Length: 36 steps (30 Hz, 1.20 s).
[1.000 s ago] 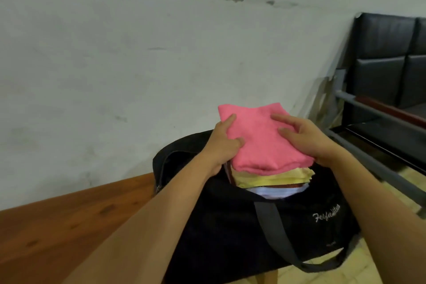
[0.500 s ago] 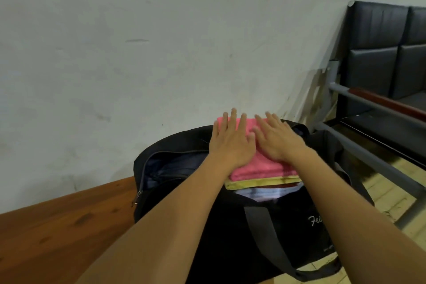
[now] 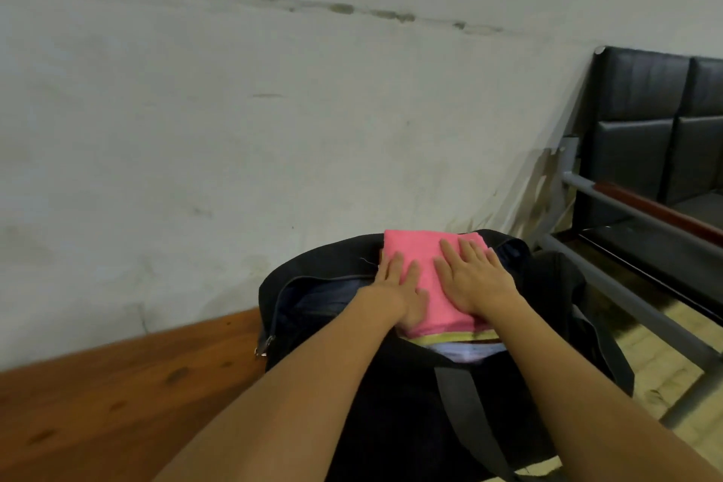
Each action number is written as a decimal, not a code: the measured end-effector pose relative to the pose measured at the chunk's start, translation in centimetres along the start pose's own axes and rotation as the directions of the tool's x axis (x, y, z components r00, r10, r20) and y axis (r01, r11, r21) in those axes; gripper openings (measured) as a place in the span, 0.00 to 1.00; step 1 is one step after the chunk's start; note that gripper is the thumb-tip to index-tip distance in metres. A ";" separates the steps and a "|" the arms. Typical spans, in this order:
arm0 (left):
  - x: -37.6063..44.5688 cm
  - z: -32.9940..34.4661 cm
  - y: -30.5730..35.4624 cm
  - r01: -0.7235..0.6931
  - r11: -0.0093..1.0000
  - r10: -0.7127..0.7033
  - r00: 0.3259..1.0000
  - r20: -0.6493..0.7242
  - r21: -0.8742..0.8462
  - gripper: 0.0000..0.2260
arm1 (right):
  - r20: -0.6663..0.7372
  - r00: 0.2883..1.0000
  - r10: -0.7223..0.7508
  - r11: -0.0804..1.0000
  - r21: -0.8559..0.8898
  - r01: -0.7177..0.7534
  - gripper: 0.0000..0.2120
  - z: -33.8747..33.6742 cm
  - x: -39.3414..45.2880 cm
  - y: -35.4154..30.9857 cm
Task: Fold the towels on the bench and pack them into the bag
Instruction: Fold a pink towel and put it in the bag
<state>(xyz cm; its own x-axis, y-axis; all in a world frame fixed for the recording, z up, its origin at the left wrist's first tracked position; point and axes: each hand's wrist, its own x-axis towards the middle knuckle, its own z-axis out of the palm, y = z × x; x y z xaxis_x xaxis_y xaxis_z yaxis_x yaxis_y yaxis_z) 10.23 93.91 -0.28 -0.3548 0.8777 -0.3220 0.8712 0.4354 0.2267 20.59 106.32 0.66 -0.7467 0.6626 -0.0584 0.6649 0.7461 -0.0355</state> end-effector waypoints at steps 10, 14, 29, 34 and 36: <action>-16.5 -4.5 -10.0 -0.159 0.864 -0.224 0.729 -0.647 -0.479 0.15 | -0.471 0.850 -0.235 0.802 0.400 0.443 0.20 -5.9 -6.8 -20.3; -24.3 -4.2 -16.7 -0.148 0.795 -0.380 0.636 -0.672 -0.589 0.19 | -0.517 0.796 -0.315 0.673 0.470 0.571 0.25 -6.1 -8.8 -29.8; -46.4 7.1 -36.3 -0.142 0.317 -0.938 0.096 -0.332 -0.938 0.27 | -0.256 0.741 -0.621 0.505 0.592 0.628 0.30 -0.3 -16.8 -56.3; -51.6 10.1 -41.0 -0.204 0.140 -0.989 -0.068 -0.129 -0.969 0.24 | -0.162 0.621 -0.767 0.432 0.584 0.687 0.32 2.0 -19.6 -63.7; -53.0 9.9 -41.4 -0.256 0.131 -0.988 -0.113 -0.105 -0.958 0.20 | -0.132 0.598 -0.790 0.428 0.580 0.694 0.31 2.3 -20.5 -65.8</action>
<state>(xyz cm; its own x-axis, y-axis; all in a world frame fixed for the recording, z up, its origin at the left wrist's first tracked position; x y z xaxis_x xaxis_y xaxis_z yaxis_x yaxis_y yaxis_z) -3.63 27.42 -1.74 -0.8561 -0.5087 -0.0910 -0.1196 0.0238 0.9925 -7.85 43.49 1.92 -0.9748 -0.1848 0.1249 -0.2217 0.7409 -0.6339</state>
